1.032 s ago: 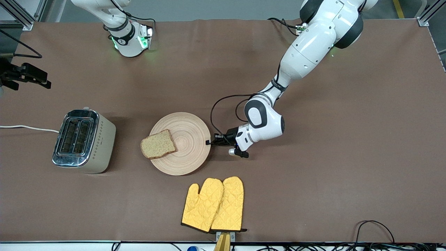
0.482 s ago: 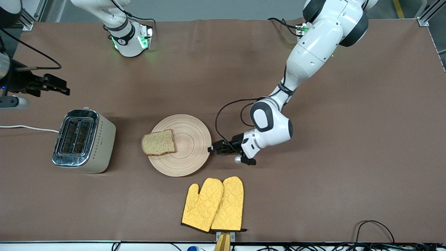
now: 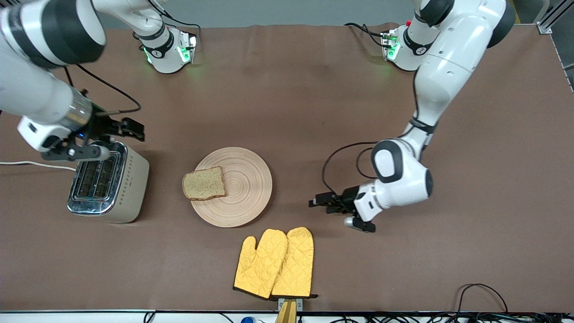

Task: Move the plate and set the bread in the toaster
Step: 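Release the plate and withdraw the left gripper while the right gripper reaches the bread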

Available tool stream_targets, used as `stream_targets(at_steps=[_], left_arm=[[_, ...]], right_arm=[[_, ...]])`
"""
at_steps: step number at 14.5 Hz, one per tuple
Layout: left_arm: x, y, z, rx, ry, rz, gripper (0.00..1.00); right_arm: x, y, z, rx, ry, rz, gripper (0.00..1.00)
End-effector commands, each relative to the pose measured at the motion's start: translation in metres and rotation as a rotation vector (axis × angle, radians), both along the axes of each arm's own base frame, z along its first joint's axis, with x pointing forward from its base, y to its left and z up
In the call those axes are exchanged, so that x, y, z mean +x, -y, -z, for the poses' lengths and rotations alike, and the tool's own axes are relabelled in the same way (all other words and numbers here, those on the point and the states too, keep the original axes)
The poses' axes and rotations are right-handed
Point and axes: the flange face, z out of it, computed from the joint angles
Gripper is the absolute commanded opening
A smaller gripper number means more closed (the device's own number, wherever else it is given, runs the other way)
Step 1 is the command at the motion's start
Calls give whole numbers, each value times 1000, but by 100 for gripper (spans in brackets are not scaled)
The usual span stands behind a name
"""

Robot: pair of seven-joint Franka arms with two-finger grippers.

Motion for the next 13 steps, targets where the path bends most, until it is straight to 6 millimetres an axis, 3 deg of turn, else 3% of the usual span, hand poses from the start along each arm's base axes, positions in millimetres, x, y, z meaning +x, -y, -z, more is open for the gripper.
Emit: stream_targets(at_steps=[1,5,9,13], left_arm=[[3,-60,-53,145,20,104,100],[1,-146,-151,363,32,203,100],[-32,-168,-254,587,28,223,100],[-64,-181,-322,704,50,184,100]], right_arm=[[21,-6,51,11,-19,28,100],[34,-19,118,5,9,24,100],[32,-24,203,-6,46,28,100],[21,-21,251,-23,-8,34,100]])
